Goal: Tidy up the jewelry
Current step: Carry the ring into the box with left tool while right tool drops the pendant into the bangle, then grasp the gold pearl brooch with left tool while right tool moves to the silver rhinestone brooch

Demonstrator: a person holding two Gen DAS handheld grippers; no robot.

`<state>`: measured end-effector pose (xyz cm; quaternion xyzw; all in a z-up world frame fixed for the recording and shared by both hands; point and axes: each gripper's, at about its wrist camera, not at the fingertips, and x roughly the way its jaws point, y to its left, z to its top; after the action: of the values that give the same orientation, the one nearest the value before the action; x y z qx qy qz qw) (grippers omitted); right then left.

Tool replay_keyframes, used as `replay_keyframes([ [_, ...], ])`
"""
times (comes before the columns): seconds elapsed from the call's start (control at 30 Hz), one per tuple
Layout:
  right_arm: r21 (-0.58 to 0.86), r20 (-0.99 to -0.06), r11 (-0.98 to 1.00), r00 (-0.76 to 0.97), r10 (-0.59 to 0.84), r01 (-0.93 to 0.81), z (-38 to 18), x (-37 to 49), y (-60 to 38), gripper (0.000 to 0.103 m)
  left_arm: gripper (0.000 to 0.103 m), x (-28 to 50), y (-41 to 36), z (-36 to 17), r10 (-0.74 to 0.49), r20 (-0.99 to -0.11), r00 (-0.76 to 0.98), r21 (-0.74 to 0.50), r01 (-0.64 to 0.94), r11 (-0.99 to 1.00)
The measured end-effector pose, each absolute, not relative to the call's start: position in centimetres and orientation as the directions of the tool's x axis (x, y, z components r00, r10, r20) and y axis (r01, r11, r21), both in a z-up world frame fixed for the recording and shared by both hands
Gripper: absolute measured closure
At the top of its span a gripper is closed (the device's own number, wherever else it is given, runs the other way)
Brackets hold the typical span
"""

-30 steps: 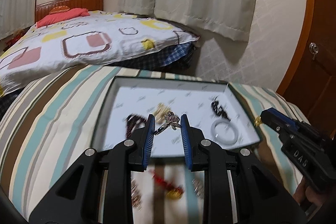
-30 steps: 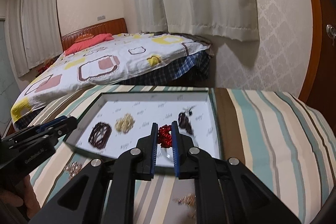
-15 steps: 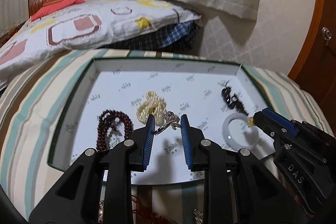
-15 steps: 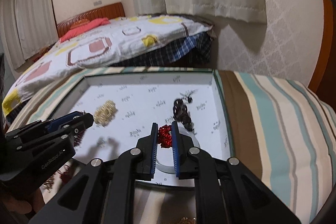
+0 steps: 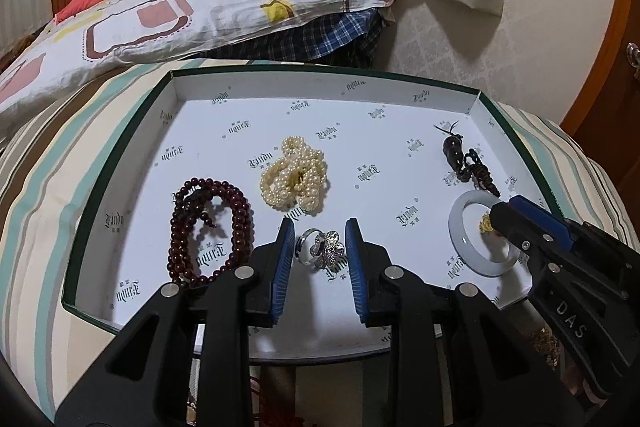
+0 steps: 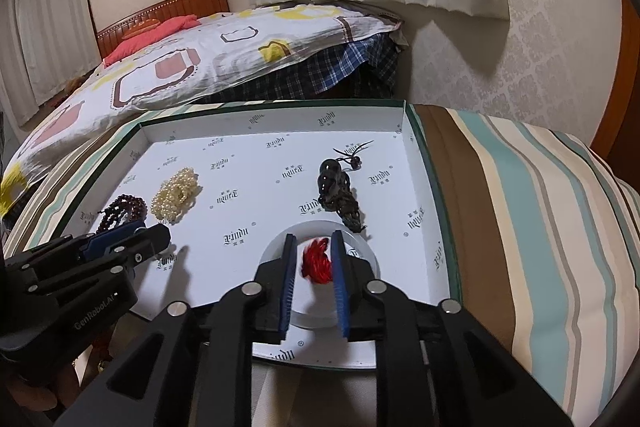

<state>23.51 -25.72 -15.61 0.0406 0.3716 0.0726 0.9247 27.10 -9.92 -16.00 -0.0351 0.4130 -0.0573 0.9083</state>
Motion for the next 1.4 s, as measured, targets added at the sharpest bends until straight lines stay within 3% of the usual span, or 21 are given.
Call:
replay_keyframes([
  [0.2,0.132,-0.674,0.986,0.720,0.167,-0.105,-15.2,23.3,-25.6,0.075,0.055,26.7,-9.4,-15.5,-0.123,-0.738,0.663,-0.114,0.057,0.992],
  [0.9,0.123,-0.618,0.988,0.772,0.148,-0.091,-12.5,19.4,-25.7,0.066,0.055,22.3,-8.8,-11.8,-0.099,-0.674,0.732,-0.078,0.062,0.995],
  [1.4,0.109,-0.629,0.991,0.767,0.130,-0.079,-13.0,14.2,-25.3,0.065,0.053,17.4,-6.4,-11.9,-0.049,-0.681,0.730,-0.052,0.020,0.998],
])
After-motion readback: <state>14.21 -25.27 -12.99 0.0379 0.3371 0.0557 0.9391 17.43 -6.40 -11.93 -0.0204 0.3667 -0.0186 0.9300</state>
